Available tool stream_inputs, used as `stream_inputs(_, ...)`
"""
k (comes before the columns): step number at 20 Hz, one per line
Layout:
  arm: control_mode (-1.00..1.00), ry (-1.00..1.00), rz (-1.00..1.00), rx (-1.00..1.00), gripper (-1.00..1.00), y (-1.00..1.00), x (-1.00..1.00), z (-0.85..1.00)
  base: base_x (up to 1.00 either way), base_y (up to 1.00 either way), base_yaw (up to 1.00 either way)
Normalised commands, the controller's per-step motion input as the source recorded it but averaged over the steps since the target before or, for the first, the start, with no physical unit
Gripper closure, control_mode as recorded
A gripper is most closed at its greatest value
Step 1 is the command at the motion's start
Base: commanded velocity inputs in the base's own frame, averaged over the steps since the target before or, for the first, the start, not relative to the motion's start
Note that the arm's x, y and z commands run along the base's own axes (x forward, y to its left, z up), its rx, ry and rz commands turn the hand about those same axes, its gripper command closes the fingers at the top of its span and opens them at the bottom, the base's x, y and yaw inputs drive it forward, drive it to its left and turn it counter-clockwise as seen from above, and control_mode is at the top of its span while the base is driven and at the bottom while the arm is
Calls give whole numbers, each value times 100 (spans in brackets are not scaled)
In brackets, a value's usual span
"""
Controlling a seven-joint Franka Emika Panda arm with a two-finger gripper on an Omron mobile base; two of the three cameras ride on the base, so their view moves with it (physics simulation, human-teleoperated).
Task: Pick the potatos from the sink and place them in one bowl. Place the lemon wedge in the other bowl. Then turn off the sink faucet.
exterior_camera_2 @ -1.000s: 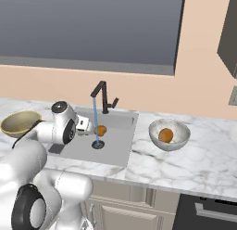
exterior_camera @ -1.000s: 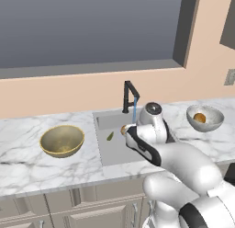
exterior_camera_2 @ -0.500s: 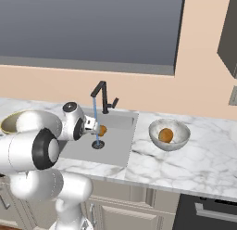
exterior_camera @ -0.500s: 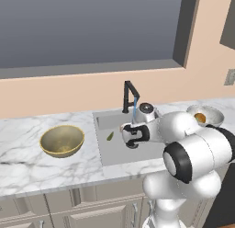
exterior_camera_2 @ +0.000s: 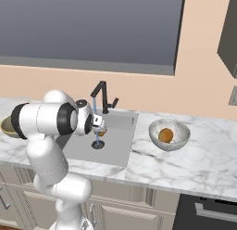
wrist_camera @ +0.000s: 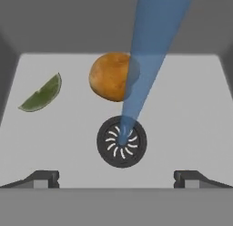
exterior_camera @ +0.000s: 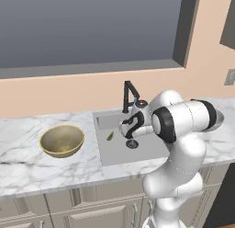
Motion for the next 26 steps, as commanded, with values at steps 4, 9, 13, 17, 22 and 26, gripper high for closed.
stream_inputs(4,-100,3,0,-1,-100,0,54,-47,0,0,0)
stream_inputs(9,-100,3,0,0,-100,0,53,-51,0,0,0)
stream_inputs(13,-100,1,0,0,-100,0,54,-44,0,0,0)
stream_inputs(17,-100,0,0,0,-100,0,57,-32,0,0,0)
stream_inputs(22,-100,0,0,0,-100,0,60,-24,0,0,0)
stream_inputs(26,-100,0,0,0,100,0,56,-25,0,0,0)
